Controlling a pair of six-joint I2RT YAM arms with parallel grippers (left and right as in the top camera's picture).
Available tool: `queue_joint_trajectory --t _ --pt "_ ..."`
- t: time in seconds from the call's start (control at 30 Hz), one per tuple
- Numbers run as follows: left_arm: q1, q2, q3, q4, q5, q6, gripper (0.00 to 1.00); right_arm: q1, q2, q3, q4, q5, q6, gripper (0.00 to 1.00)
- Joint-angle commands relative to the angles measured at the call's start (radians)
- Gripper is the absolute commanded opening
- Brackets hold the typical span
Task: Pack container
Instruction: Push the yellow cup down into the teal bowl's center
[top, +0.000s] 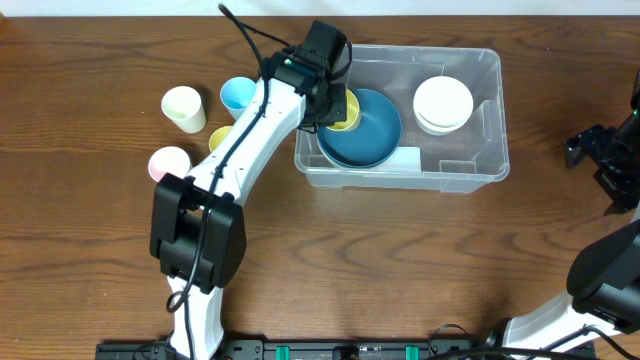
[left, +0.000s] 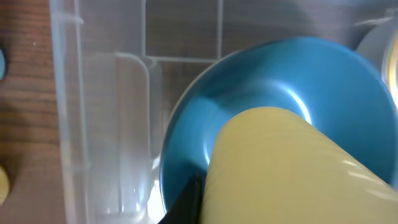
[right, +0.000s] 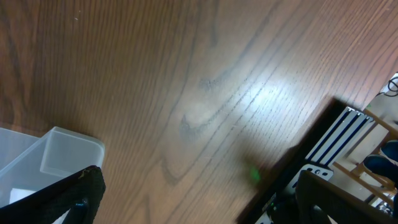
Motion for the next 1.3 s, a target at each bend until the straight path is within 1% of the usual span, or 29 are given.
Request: queue_joint_trajectory --t 0.0,0.1,0.17,0.33,0.43,0.8,1.27 --pt "-0.002 -0.004 0.14 -0.057 -0.015 0.028 0.06 -0.001 -0.005 -0.001 0.0 0.011 0.012 0.99" --pt "-0.013 -0.004 0.223 -0.101 -0.02 0.063 0.06 -0.001 -0.005 -0.001 0.0 0.011 0.012 0.99" --pt "-0.026 -0.004 0.242 -0.113 -0.044 0.065 0.06 -0.001 -0.005 -0.001 0.0 0.011 0.012 0.99" --pt "-0.07 0.036 0.241 -0.12 -0.104 0.088 0.06 -0.001 -0.005 -0.001 0.0 0.011 0.012 0.99" --pt "-0.083 0.072 0.241 -0.119 -0.105 0.092 0.06 -0.001 -0.005 -0.001 0.0 0.011 0.012 0.99" --pt "-0.061 0.174 0.24 -0.096 -0.105 0.091 0.06 -0.001 -0.005 -0.001 0.0 0.011 0.012 0.99" --pt "-0.055 0.254 0.24 -0.032 -0.105 0.092 0.06 -0.001 -0.005 -0.001 0.0 0.011 0.012 0.99"
